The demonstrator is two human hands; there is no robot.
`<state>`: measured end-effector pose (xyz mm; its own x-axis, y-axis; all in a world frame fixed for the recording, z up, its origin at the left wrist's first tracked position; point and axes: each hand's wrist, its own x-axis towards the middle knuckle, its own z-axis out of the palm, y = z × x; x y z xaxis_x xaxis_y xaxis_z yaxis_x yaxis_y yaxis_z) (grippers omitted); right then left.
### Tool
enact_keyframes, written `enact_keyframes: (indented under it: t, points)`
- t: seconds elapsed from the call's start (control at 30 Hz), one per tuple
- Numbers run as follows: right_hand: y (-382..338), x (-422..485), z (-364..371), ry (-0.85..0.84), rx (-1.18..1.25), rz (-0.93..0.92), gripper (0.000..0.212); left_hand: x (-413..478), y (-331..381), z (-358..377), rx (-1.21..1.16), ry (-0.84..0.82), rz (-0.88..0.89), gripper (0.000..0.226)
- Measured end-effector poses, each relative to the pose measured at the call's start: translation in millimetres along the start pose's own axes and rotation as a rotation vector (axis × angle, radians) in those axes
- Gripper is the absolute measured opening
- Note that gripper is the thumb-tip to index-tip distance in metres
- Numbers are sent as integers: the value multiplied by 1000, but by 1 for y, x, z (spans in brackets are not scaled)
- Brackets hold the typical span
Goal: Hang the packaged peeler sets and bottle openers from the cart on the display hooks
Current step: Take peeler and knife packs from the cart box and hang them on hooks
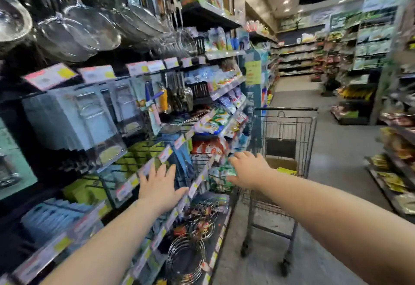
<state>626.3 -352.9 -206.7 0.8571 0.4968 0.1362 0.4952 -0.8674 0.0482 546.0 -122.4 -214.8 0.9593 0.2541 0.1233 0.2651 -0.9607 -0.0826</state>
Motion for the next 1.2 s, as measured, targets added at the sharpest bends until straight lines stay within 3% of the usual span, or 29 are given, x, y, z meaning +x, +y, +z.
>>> enact_keyframes:
  t: [0.33, 0.53, 0.87, 1.2]
  points:
    - [230, -26, 45, -63, -5, 268, 69, 97, 244, 26, -68, -92, 296, 86]
    - [325, -29, 62, -139, -11, 329, 75, 132, 348, 36, -67, -136, 388, 85]
    - [398, 20, 102, -193, 49, 381, 68, 211, 405, 71, -19, -199, 401, 86]
    - [458, 139, 145, -253, 53, 490, 69, 364, 431, 122, -23, -257, 450, 85]
